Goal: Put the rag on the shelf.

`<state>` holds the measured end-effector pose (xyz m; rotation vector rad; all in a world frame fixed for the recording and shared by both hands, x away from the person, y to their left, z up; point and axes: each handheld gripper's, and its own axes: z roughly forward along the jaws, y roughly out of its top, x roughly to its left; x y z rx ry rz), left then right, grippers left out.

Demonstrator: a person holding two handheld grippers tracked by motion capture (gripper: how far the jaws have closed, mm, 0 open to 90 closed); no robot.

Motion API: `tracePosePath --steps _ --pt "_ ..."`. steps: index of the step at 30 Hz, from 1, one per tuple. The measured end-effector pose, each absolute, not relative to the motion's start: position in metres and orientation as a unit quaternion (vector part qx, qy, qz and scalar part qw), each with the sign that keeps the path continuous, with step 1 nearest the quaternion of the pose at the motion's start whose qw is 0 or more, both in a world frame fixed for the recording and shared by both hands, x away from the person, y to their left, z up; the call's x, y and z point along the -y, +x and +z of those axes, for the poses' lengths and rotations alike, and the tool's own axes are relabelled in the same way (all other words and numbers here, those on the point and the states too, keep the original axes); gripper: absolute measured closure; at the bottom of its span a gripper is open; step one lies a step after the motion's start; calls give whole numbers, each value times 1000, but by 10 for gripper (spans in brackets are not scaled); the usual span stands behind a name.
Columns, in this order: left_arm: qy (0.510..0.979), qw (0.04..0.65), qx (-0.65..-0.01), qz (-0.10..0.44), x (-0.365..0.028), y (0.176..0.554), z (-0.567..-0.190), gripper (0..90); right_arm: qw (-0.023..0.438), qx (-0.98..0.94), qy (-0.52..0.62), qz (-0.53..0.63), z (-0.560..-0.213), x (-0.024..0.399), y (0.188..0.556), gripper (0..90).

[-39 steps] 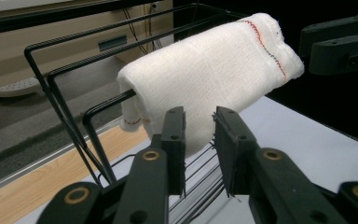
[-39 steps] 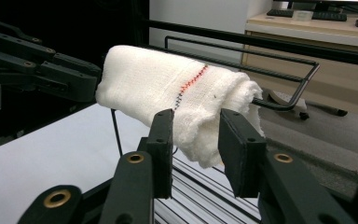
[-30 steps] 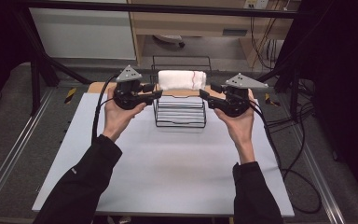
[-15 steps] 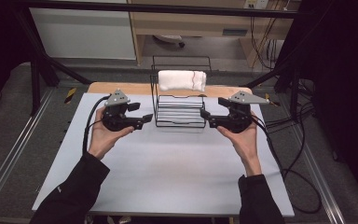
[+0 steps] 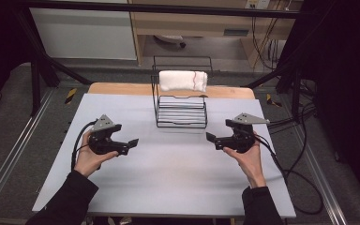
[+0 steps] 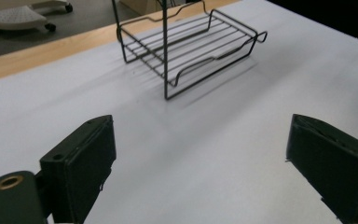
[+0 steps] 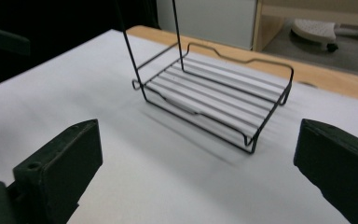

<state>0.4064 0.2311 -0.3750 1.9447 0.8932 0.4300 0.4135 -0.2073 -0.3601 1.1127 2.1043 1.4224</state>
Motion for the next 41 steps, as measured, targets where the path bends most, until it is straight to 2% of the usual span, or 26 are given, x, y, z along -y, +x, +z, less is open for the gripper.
tracePosePath --steps 19,29,41 --pt "796 432 -391 165 -277 376 -427 73 133 -762 415 479 -420 237 383 6" --pt "798 429 -391 162 -284 369 -440 78 119 -765 414 480 -437 255 368 5" --pt "799 428 -391 162 -287 367 -444 78 119 -769 418 469 -442 257 366 6"
